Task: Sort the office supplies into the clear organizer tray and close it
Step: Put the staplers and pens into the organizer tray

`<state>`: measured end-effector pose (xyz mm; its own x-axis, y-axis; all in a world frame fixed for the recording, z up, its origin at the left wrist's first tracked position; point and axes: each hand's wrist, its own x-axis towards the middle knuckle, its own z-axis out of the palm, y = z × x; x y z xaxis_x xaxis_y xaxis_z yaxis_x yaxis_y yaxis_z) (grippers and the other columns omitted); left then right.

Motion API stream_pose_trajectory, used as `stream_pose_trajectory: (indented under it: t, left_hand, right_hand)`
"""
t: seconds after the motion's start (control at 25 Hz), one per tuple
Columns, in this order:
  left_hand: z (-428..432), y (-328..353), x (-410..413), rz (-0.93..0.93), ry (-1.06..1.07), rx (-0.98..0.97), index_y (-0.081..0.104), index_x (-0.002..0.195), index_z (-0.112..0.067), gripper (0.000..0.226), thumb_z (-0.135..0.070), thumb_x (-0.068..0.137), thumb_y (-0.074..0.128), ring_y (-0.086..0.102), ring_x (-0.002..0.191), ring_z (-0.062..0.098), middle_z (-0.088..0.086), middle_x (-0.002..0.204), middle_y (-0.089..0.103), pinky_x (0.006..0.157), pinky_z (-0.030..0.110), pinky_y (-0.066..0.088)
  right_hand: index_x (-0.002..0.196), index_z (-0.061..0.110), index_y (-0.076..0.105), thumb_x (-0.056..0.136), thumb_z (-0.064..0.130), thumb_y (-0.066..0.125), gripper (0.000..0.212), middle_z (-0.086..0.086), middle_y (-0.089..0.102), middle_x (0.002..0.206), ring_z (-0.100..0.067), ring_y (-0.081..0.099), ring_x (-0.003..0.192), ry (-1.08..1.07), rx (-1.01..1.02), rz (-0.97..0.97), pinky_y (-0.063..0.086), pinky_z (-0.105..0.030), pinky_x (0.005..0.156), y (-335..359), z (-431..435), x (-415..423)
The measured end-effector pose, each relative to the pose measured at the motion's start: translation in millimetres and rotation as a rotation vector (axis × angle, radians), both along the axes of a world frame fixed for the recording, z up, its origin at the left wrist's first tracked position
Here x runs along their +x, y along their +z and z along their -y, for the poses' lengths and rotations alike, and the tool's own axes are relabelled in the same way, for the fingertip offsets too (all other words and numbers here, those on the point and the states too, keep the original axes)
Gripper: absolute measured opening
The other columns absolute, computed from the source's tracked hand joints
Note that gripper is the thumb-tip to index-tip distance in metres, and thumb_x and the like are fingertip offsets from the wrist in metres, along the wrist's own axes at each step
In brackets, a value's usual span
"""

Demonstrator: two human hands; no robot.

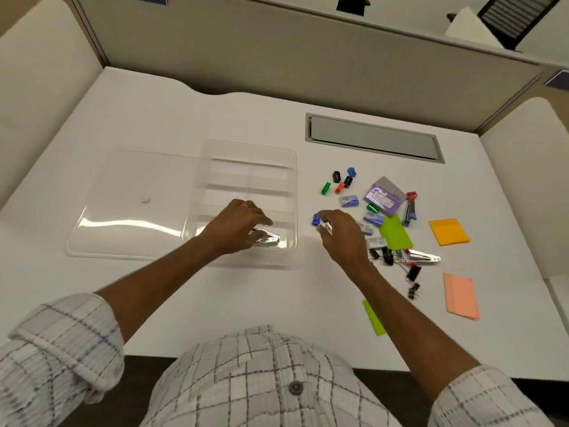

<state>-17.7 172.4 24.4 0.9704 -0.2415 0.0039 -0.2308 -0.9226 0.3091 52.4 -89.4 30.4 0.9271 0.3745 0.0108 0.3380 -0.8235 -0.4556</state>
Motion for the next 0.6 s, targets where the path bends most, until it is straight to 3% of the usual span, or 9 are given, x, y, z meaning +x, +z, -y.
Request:
stream_pose_trajectory:
  t: [0.08, 0.2, 0.4, 0.6]
  left_hand:
    - [18.0, 3.4, 5.0, -0.051, 0.008, -0.094, 0.065, 0.127, -0.026, 0.036, -0.035, 0.092, 0.063, 0.056, 0.12, 0.017, -0.006, 0.124, 0.067, 0.093, 0.032, 0.044]
    - [48.4, 8.8, 18.6, -0.09, 0.01, -0.17, 0.058, 0.134, -0.028, 0.039, -0.034, 0.095, 0.06, 0.05, 0.126, 0.013, -0.007, 0.131, 0.061, 0.093, 0.031, 0.046]
    - [90.3, 11.3, 47.2, -0.117, -0.048, -0.162, 0.054, 0.138, -0.022, 0.043, -0.028, 0.096, 0.059, 0.048, 0.128, 0.017, -0.002, 0.135, 0.057, 0.1, 0.037, 0.047]
    - [113.0, 7.2, 68.1, -0.121, -0.08, -0.138, 0.051, 0.139, -0.021, 0.049, -0.024, 0.093, 0.065, 0.048, 0.128, 0.018, 0.0, 0.138, 0.055, 0.101, 0.036, 0.048]
  right_hand:
    - [0.13, 0.011, 0.059, 0.092, 0.015, 0.064, 0.039, -0.009, 0.062, 0.127, -0.027, 0.058, 0.116, -0.102, 0.011, -0.06, 0.045, -0.036, 0.099, -12.3, 24.0, 1.0]
    - [0.134, 0.01, 0.055, 0.087, 0.019, 0.072, 0.051, -0.009, 0.058, 0.132, -0.027, 0.054, 0.122, -0.18, -0.045, -0.183, 0.041, -0.036, 0.103, -27.8, 46.2, 3.3]
    - [0.111, 0.013, 0.06, 0.087, 0.023, 0.07, 0.028, -0.007, 0.064, 0.107, -0.025, 0.059, 0.1, -0.171, -0.064, -0.156, 0.045, -0.034, 0.083, -38.4, 49.5, 4.4]
    - [0.111, 0.01, 0.065, 0.086, 0.014, 0.069, 0.026, -0.008, 0.07, 0.103, -0.026, 0.064, 0.096, -0.128, 0.062, -0.138, 0.052, -0.04, 0.087, -36.7, 59.6, 2.5]
